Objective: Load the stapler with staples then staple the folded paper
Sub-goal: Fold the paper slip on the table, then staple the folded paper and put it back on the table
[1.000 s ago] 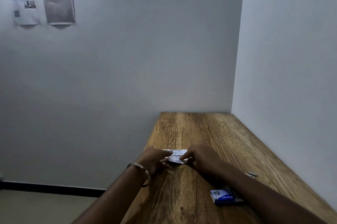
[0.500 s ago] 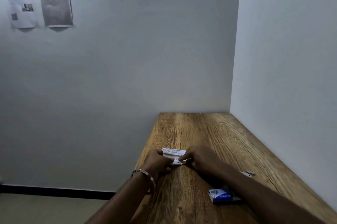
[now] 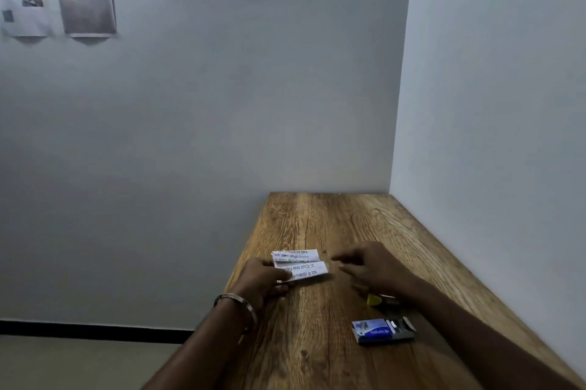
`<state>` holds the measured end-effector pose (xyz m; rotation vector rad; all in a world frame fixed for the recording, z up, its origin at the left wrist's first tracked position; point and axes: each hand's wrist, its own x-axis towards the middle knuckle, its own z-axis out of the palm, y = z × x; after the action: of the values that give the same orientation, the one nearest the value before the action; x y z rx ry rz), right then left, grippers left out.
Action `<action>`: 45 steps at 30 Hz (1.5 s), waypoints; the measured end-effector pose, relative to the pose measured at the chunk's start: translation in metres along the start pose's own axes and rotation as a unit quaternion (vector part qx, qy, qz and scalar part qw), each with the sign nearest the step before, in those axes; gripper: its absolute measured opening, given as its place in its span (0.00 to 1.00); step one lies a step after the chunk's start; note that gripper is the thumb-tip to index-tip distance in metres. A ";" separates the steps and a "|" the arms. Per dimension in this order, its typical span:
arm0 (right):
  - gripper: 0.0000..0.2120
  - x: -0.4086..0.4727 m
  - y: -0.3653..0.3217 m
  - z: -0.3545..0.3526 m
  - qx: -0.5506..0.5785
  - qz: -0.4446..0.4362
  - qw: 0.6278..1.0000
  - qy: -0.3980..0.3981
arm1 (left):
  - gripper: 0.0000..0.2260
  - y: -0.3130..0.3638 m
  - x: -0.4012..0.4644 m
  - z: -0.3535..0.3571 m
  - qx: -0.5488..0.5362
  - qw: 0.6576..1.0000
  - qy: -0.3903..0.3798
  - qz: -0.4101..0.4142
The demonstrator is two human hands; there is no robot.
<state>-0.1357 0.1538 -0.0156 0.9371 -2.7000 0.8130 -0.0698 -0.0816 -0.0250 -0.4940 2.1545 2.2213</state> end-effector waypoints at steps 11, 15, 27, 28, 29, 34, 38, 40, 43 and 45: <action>0.16 -0.050 0.045 -0.052 -0.008 0.111 0.994 -0.019 | 0.11 0.001 0.003 -0.002 -0.024 0.999 -0.004 -0.020; 0.22 -0.061 0.043 -0.049 0.003 0.098 0.991 -0.094 | 0.11 0.000 0.003 -0.001 -0.031 0.999 -0.002 -0.016; 0.07 -0.053 0.032 -0.016 0.170 0.087 0.981 -0.022 | 0.06 -0.001 -0.014 0.005 -0.119 0.992 -0.045 -0.020; 0.07 -0.051 0.027 -0.015 0.223 0.093 0.970 -0.005 | 0.08 0.000 -0.015 0.007 -0.126 0.991 -0.046 -0.018; 0.09 -0.049 0.022 -0.014 0.258 0.101 0.961 0.005 | 0.08 0.001 -0.016 0.009 -0.134 0.990 -0.047 -0.017; 0.24 -0.033 -0.007 -0.008 0.342 0.179 0.920 -0.062 | 0.10 0.006 -0.020 0.018 -0.159 0.986 -0.054 -0.004; 0.32 -0.029 -0.020 0.002 0.453 0.230 0.853 -0.119 | 0.09 0.007 -0.023 0.024 -0.161 0.985 -0.057 0.004; 0.35 -0.027 -0.025 0.007 0.460 0.235 0.847 -0.125 | 0.08 0.006 -0.025 0.026 -0.160 0.985 -0.062 0.009; 0.33 -0.022 -0.028 0.011 0.467 0.237 0.845 -0.108 | 0.07 0.004 -0.027 0.029 -0.153 0.986 -0.069 0.016; 0.32 -0.019 -0.029 0.012 0.473 0.239 0.843 -0.091 | 0.09 0.003 -0.028 0.030 -0.147 0.986 -0.075 0.026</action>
<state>-0.1026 0.1379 -0.0187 0.4185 -2.6445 2.3971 -0.0501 -0.0467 -0.0150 -0.2637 1.7985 2.5291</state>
